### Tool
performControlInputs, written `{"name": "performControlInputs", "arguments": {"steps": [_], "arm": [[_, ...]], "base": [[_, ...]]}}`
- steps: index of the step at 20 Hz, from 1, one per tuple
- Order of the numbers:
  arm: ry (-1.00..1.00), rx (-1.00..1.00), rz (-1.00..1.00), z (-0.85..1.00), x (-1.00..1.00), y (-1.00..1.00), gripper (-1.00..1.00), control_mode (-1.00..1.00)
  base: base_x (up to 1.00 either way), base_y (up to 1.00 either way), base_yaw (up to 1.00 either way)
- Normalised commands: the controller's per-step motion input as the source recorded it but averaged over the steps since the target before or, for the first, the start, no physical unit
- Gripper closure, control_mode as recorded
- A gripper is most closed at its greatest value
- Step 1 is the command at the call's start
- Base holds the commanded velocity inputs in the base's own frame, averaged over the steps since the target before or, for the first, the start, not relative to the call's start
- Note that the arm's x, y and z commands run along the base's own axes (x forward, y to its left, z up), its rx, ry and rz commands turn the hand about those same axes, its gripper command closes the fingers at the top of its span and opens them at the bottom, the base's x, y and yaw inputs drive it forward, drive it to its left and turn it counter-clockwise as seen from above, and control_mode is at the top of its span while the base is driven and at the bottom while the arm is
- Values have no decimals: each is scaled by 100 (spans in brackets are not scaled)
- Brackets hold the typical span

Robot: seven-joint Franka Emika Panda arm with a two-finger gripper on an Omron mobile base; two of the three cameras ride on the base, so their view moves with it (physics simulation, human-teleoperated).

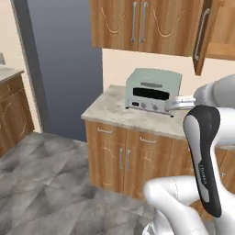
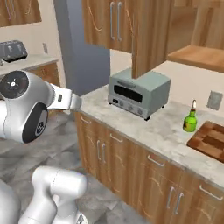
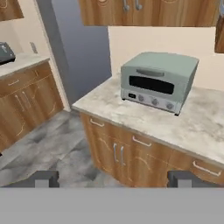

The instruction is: Grab the spray bottle from the cabinet, then place it next to the cutting board for sanitizing. Then grab the dish brush from the countertop next to the sink and place it next to the cutting board.

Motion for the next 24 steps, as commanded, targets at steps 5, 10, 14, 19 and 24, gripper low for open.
{"name": "performControlInputs", "arguments": {"steps": [5,10,14,19,24], "arm": [[0,0,0,0,0,0,-100,100],[0,0,0,0,0,0,-100,100],[0,0,0,0,0,0,-100,100],[0,0,0,0,0,0,-100,100],[0,0,0,0,0,0,-100,100]], "base": [[0,0,100],[0,0,100],[15,28,92],[98,98,17],[100,100,0]]}}
